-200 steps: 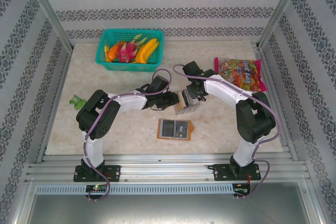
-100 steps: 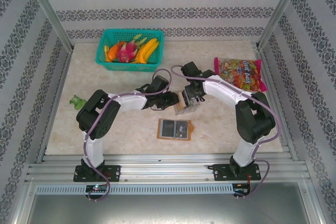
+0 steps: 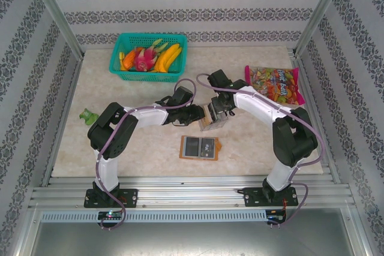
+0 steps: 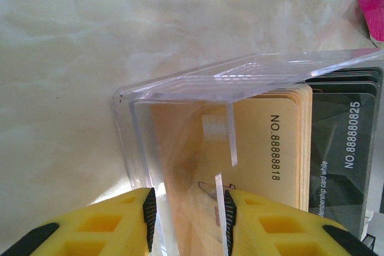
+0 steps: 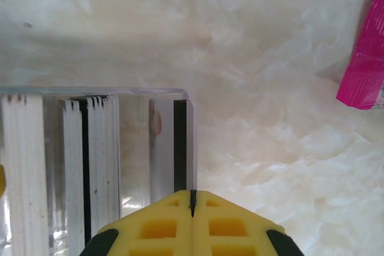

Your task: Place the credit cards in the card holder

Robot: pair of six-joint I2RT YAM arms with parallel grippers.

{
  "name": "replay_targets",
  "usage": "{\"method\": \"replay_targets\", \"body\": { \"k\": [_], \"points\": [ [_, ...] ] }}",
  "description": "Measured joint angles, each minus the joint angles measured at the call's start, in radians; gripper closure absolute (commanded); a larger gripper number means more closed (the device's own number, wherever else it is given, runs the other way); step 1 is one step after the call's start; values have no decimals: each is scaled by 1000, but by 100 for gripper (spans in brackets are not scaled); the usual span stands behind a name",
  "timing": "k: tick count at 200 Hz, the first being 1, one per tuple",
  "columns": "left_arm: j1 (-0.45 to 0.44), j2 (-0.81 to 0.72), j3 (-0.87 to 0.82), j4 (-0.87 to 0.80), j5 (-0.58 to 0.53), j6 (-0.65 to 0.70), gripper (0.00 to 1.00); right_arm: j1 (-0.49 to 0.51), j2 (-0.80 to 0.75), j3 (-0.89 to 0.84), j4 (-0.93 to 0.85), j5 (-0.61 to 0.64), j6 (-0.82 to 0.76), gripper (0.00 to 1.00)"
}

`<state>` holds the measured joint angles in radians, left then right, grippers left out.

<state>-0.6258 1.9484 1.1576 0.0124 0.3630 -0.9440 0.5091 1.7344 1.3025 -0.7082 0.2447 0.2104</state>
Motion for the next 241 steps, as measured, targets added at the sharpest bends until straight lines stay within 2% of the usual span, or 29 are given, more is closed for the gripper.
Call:
{"method": "replay_targets", "body": {
  "k": [78, 123, 203, 241],
  "points": [
    [0, 2, 1, 0, 3, 0, 62, 31, -6, 15, -24, -51, 23, 99],
    [0, 2, 1, 0, 3, 0, 62, 50, -4, 46, -51, -1, 45, 96],
    [0, 2, 1, 0, 3, 0, 62, 27, 56, 61, -71, 52, 45, 93],
    [0, 2, 1, 0, 3, 0, 62, 5, 55, 61, -68, -4, 46, 93]
  ]
}}
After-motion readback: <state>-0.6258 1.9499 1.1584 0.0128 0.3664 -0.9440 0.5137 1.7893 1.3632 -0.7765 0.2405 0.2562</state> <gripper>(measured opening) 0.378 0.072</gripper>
